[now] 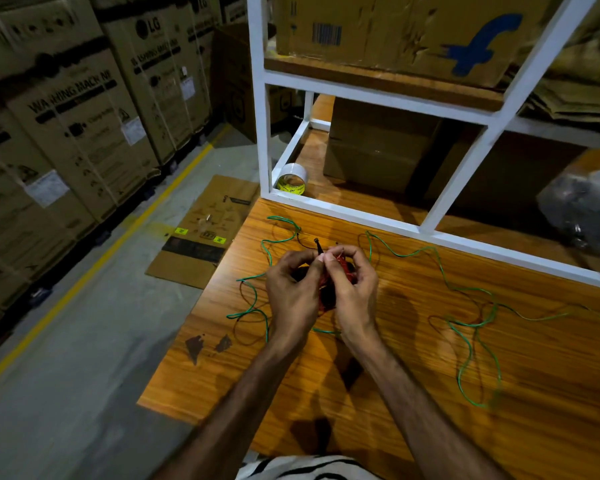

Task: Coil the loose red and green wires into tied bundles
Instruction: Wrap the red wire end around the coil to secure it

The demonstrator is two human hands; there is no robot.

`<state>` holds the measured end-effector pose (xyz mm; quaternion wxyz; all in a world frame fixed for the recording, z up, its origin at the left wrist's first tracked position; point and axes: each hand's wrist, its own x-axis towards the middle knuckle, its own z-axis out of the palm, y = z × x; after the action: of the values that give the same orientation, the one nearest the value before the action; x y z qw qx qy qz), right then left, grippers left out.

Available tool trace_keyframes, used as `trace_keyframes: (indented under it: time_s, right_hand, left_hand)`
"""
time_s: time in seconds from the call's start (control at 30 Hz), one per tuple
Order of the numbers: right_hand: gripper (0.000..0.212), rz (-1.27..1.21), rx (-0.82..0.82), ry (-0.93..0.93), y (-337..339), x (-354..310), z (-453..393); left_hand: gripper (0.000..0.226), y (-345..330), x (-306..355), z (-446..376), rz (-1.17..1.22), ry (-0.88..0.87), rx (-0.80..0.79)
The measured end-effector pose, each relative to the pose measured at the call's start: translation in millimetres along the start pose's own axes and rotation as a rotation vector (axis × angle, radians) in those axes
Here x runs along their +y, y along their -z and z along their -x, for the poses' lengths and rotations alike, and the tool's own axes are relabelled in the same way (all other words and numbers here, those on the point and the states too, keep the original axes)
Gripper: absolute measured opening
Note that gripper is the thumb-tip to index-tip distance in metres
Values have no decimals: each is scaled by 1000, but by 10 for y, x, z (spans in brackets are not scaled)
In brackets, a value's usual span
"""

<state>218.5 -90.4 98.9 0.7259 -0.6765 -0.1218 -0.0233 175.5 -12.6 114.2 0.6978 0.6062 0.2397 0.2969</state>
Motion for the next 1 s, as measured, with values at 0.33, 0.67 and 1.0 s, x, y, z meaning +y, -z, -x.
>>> trace_keyframes:
  time_s: [0.33,0.67,1.0]
  right_hand:
    - [6,-126,-75,-111,117,-34,-52]
    - [6,-217,-106,-160,155,-58,-26]
    - [4,-247,-12,-70,132,-69,-27]
  left_hand:
    - [4,-30,41,101,-63,-104,-79]
    - [12,-30,74,156,59,20,-26]
    - [14,-35,172,179,394,281,-39]
